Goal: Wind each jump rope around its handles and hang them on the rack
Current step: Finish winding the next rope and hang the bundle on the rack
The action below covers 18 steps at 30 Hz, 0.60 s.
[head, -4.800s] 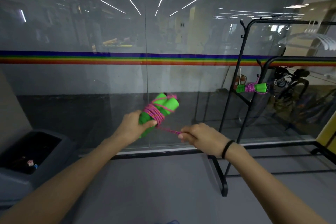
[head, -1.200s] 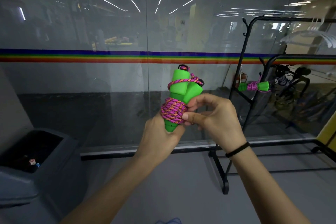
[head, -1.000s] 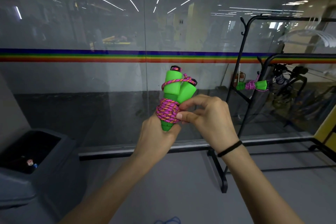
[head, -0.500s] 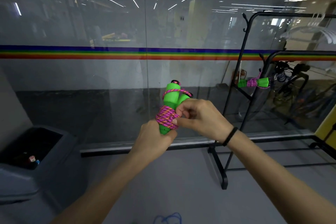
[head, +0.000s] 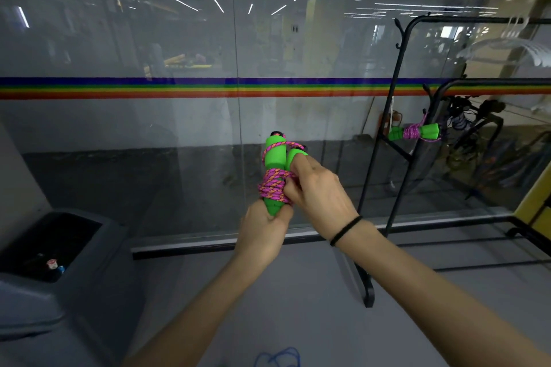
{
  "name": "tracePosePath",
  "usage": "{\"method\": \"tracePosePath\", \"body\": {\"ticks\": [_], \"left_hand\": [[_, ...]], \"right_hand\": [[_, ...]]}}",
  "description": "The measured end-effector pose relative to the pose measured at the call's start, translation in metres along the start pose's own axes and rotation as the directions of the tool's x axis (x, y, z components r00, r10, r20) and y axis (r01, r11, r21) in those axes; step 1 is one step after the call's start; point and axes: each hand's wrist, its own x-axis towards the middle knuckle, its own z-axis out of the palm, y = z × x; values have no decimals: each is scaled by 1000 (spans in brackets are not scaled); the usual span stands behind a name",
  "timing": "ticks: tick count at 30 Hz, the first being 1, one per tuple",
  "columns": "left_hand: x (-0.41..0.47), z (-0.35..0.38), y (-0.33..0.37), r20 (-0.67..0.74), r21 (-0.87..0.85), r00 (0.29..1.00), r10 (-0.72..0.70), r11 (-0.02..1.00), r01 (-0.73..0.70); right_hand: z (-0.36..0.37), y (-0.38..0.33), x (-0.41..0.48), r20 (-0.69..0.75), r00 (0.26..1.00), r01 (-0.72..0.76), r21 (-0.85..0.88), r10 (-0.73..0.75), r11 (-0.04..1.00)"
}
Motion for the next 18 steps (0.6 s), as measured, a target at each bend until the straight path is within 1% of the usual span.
{"method": "tracePosePath", "body": {"ticks": [2,5,8,11,13,15,18], "left_hand": [[0,-1,-1,-42,-7,999,31,999,-32],[0,-2,-6,-64,16,997,34,999,-33],[0,-5,-10,-56,106,998,18,994,-12],[-1,-5,-10,-60,179,998,31,984,-20],[-2,-5,-10,-57,177,998,27,984,-17],[-2,-6,-13,-46,174,999,22,985,-14],[-2,-12,-16,-21,124,1000,-15,992,17]], "right_hand": [[5,-4,2,-45,999,-28,8,29,1000],[12,-8,0,-69,995,-71,32,73,997],[17,-11,-6,-16,991,-129,64,130,990],[21,-14,-9,32,984,-176,34,175,984],[24,-14,-10,29,982,-186,-11,186,983],[27,-14,-11,-5,984,-178,-14,177,984],[28,-14,-15,-61,986,-147,96,154,984]]}}
